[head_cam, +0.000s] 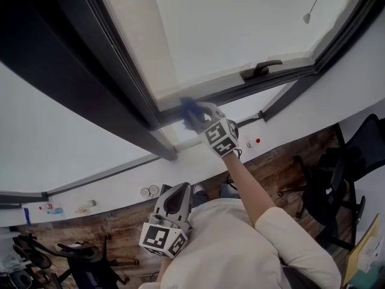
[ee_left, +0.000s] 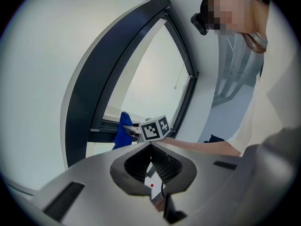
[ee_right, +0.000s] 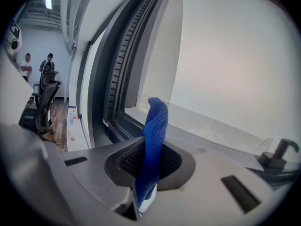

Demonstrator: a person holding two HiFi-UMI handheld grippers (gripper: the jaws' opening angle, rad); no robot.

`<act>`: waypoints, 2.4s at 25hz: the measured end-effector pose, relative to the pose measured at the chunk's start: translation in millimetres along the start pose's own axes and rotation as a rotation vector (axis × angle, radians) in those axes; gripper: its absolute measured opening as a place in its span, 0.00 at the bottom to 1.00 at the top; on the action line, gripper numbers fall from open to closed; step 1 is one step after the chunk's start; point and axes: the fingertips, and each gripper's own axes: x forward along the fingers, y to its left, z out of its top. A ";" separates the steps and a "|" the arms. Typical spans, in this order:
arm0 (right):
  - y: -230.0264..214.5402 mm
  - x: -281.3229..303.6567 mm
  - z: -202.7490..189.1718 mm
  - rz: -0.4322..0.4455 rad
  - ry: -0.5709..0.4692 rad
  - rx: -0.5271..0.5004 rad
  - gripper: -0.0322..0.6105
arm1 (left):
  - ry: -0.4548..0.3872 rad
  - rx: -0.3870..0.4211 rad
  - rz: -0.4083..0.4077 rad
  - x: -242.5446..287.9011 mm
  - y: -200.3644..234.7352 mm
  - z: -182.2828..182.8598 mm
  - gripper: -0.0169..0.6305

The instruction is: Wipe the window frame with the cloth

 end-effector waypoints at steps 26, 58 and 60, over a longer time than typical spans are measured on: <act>-15.8 -8.2 -8.7 -0.032 0.000 0.024 0.12 | -0.007 -0.023 0.077 -23.3 2.6 -9.3 0.04; -32.3 -14.3 -19.1 -0.090 0.002 0.057 0.12 | -0.002 -0.033 0.116 -35.7 7.7 -16.1 0.04; -32.3 -14.8 -18.9 -0.089 0.007 0.051 0.12 | -0.003 -0.032 0.113 -36.7 7.4 -16.2 0.04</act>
